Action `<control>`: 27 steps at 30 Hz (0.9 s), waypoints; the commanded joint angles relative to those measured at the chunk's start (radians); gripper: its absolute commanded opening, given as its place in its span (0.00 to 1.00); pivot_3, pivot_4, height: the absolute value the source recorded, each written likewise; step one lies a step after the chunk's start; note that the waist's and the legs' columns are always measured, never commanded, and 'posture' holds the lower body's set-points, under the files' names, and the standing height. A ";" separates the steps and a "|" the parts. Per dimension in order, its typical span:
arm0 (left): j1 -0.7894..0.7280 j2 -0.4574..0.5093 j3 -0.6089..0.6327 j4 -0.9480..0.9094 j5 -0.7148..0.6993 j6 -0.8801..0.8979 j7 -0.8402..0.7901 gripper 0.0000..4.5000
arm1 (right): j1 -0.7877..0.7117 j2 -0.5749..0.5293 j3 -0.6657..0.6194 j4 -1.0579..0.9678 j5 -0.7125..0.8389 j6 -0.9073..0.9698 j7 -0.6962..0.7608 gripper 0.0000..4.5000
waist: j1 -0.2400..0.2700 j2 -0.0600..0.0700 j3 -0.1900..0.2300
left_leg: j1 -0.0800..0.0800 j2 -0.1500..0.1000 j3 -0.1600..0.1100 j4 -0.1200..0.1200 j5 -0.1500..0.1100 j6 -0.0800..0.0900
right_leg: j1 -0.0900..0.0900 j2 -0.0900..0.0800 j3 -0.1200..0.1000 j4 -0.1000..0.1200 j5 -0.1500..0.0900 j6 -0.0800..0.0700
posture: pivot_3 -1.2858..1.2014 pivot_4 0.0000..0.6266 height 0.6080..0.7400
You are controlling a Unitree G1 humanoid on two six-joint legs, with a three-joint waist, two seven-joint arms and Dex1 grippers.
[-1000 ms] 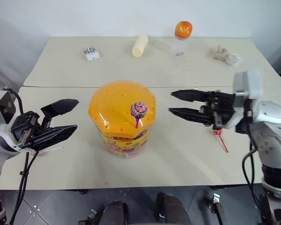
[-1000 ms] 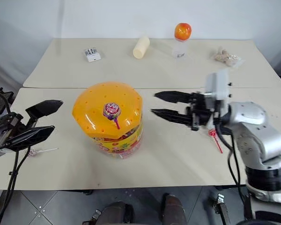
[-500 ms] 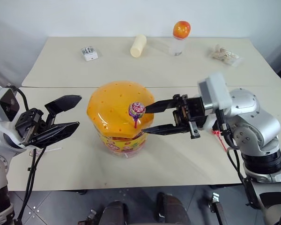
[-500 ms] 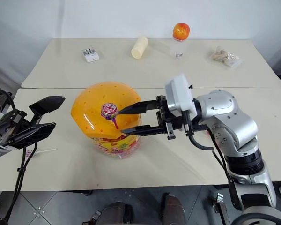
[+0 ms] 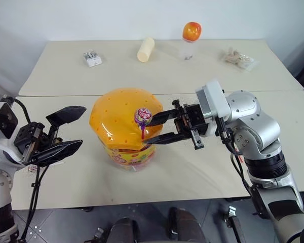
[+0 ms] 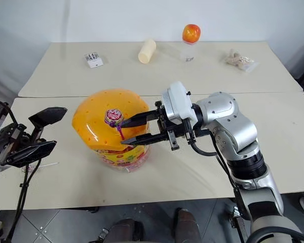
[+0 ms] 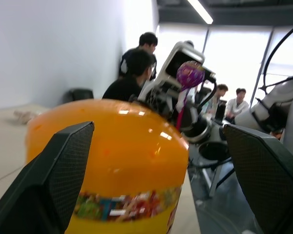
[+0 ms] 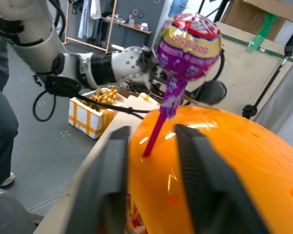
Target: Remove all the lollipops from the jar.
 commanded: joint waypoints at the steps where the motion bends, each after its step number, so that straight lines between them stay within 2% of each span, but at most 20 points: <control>1: -0.012 0.003 0.025 -0.079 -0.089 0.014 0.048 1.00 | -0.009 0.008 -0.006 0.008 -0.010 -0.012 0.013 0.01 | 0.000 0.000 0.000 | 0.000 0.000 0.000 0.000 0.000 0.000 | 0.000 0.000 0.000 0.000 0.000 0.000 | 0.52 0.24 1.00; 8: 0.008 0.002 0.018 -0.094 -0.100 0.014 0.065 1.00 | -0.017 0.041 -0.014 0.029 -0.015 -0.032 0.013 0.01 | -0.001 0.000 0.000 | 0.000 0.000 0.000 0.000 0.000 0.000 | 0.000 0.000 0.000 0.000 0.000 0.000 | 0.52 0.24 1.00; 12: 0.029 0.014 0.021 -0.098 -0.108 0.025 0.060 1.00 | -0.028 0.057 -0.082 0.021 0.070 0.044 -0.047 0.01 | -0.001 0.000 0.000 | 0.000 0.000 0.000 0.000 0.000 0.000 | 0.000 0.000 0.000 0.000 0.000 0.000 | 0.52 0.24 1.00; 15: 0.042 0.037 0.039 -0.090 -0.106 0.032 0.052 1.00 | -0.038 0.019 -0.187 0.007 0.194 0.178 -0.133 0.01 | 0.001 0.000 0.000 | 0.000 0.000 0.000 0.000 0.000 0.000 | 0.000 0.000 0.000 0.000 0.000 0.000 | 0.52 0.24 1.00; 17: 0.051 0.055 0.050 -0.082 -0.103 0.035 0.044 1.00 | -0.038 -0.019 -0.252 0.007 0.258 0.254 -0.181 0.01 | 0.003 0.000 0.000 | -0.001 0.000 -0.002 0.001 0.000 0.000 | 0.000 0.000 -0.001 0.000 0.000 0.000 | 0.52 0.24 1.00; 21: 0.057 0.091 0.065 -0.070 -0.095 0.042 0.030 1.00 | -0.005 -0.182 -0.365 0.042 0.300 0.364 -0.191 0.01 | 0.005 0.000 0.000 | -0.002 -0.001 -0.004 0.000 0.000 0.000 | 0.000 -0.001 -0.001 -0.001 0.000 0.000 | 0.52 0.24 1.00; 25: 0.071 0.117 0.057 -0.069 -0.059 0.035 0.005 1.00 | 0.102 -0.364 -0.411 0.109 0.183 0.311 -0.127 0.01 | 0.006 0.000 0.000 | -0.002 -0.001 -0.003 -0.001 0.000 0.000 | 0.001 -0.001 -0.002 -0.003 0.000 0.000 | 0.52 0.24 1.00; 27: 0.090 0.135 0.045 -0.070 0.020 -0.009 -0.033 1.00 | 0.194 -0.459 -0.405 0.166 0.064 0.224 -0.086 0.01 | 0.005 0.000 0.000 | -0.002 -0.001 -0.001 -0.001 0.000 0.000 | 0.000 -0.001 -0.001 -0.004 0.000 0.000 | 0.52 0.24 1.00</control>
